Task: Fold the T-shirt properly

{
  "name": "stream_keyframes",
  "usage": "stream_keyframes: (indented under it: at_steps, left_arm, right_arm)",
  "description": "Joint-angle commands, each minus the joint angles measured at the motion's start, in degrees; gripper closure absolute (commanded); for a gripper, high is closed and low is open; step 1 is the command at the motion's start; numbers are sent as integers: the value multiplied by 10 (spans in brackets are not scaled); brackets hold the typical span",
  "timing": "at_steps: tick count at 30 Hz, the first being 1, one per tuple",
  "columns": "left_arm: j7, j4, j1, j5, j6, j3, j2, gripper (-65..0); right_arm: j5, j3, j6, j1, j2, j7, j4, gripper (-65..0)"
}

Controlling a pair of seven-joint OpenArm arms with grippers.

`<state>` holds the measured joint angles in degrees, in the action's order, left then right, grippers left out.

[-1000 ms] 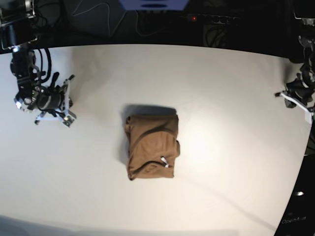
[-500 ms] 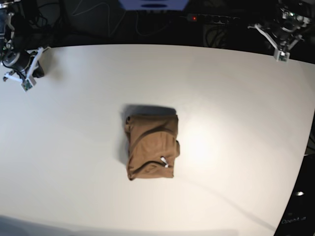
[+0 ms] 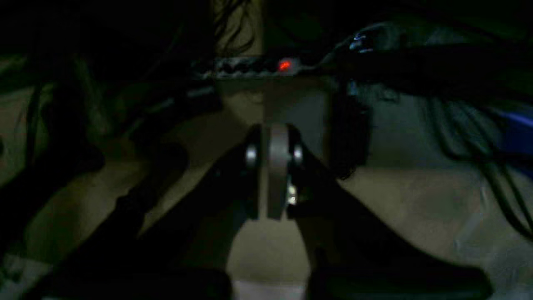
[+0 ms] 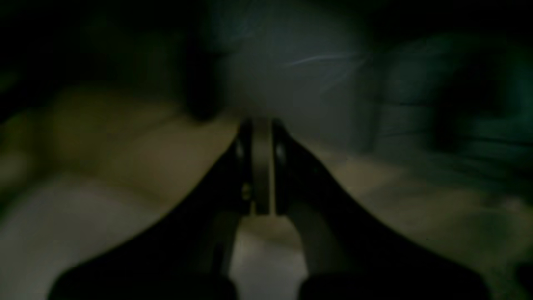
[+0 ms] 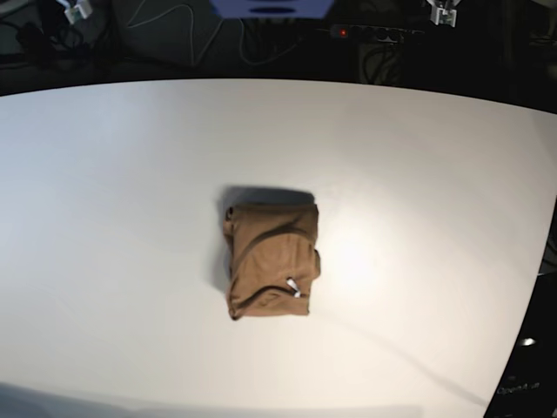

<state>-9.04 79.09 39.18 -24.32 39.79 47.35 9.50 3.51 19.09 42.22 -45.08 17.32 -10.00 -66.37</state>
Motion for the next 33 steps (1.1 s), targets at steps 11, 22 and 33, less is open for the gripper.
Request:
stream_keyframes:
  at_steps: [11,22,33]
  left_arm:
    - [160,-322,-72,-116,2,85,-5,-28]
    - [281,-754,-240,-270,-125,116,-149,-28]
    - [387,-791,-288,-305,-274,120,-140,-27]
  right_arm:
    - [-125,32,-22,151,-23,208,343,0]
    - [-177,28,-53,331,-21,325,651,-1]
    - [-177,-3,-357,333,-95,382,623,-1]
